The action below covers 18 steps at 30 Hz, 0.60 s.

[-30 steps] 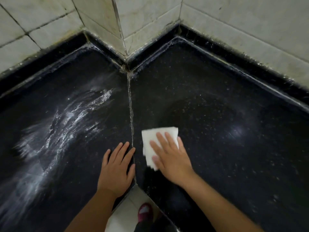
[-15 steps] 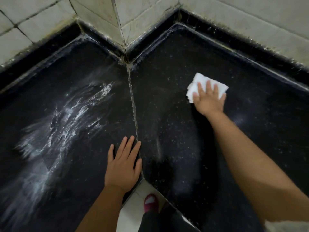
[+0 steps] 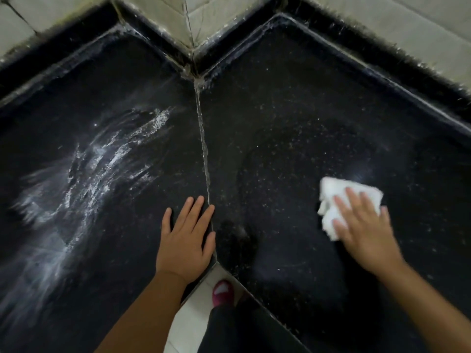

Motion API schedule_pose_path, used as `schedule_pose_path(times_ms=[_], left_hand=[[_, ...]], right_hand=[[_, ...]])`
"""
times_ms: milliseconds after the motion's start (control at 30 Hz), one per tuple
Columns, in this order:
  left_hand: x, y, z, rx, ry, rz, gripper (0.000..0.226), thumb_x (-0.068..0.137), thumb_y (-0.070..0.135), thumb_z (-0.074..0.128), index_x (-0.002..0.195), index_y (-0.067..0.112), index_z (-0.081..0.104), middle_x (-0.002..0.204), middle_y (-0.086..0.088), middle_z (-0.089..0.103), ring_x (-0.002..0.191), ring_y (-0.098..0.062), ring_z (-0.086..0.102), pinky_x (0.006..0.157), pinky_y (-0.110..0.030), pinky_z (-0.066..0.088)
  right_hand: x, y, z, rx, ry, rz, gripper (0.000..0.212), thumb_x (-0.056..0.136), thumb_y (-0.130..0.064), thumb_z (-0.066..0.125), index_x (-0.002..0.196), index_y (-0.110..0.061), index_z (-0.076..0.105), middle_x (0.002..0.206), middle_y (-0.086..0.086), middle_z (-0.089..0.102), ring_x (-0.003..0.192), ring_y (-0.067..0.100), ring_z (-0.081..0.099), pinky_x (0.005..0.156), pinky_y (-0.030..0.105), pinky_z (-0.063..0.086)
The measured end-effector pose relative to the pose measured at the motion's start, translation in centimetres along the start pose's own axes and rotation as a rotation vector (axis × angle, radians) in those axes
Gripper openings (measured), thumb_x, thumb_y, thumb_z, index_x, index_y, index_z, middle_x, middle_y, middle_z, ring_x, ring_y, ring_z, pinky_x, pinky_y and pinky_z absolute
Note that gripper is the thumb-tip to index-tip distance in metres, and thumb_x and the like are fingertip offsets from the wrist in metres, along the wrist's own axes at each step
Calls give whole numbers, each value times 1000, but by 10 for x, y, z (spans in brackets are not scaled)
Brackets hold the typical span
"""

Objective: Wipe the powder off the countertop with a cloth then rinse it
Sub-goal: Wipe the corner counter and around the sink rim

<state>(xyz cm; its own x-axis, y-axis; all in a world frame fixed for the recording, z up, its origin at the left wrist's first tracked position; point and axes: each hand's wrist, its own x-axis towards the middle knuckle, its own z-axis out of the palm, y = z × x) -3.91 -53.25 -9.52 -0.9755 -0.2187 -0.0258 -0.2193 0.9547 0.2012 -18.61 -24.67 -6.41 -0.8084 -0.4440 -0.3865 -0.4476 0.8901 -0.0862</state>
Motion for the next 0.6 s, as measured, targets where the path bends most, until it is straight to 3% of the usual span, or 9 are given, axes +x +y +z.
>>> schedule_pose_path(times_ms=[100, 233, 367, 467, 533, 600], left_hand=[[1, -1, 2, -8, 19, 7, 51, 98, 42, 7, 129, 17, 38, 134, -11, 51, 129, -20, 29, 108, -41, 4], [-1, -1, 4, 8, 44, 21, 44, 91, 35, 29, 128, 14, 42, 134, -12, 51, 128, -21, 29, 105, -45, 11], [-1, 0, 2, 8, 20, 4, 47, 97, 41, 16, 130, 17, 40, 135, -9, 49, 129, -20, 28, 108, -41, 5], [-1, -1, 1, 9, 45, 17, 46, 90, 34, 31, 127, 12, 48, 134, -12, 51, 128, -21, 29, 105, -44, 10], [-1, 0, 1, 8, 58, 22, 46, 87, 33, 34, 128, 14, 45, 133, -12, 51, 128, -21, 29, 105, -44, 10], [-1, 1, 1, -2, 68, 20, 46, 86, 32, 34, 128, 15, 42, 133, -12, 51, 128, -22, 30, 105, -44, 11]], right_hand=[[57, 13, -26, 169, 106, 268, 66, 89, -57, 12, 148, -26, 16, 157, 3, 4, 144, 27, 2, 113, 53, 3], [139, -40, -52, 190, 97, 393, 52, 100, -42, 16, 148, -31, 2, 157, 0, -9, 144, 25, -10, 112, 52, -5], [160, -113, -44, 131, 74, 151, 52, 100, -42, 15, 148, -31, 0, 157, -2, -10, 144, 25, -11, 113, 51, -5], [125, -144, -25, 56, 48, -95, 51, 99, -42, 17, 148, -32, 4, 157, -2, -6, 144, 24, -8, 113, 50, -3], [77, -139, -2, -12, 94, -273, 49, 98, -41, 22, 145, -31, 24, 156, 3, 17, 143, 27, 12, 113, 51, 10], [30, -112, 19, -1, 114, -366, 47, 95, -45, 22, 133, -31, 45, 141, 3, 46, 133, 26, 33, 106, 50, 24]])
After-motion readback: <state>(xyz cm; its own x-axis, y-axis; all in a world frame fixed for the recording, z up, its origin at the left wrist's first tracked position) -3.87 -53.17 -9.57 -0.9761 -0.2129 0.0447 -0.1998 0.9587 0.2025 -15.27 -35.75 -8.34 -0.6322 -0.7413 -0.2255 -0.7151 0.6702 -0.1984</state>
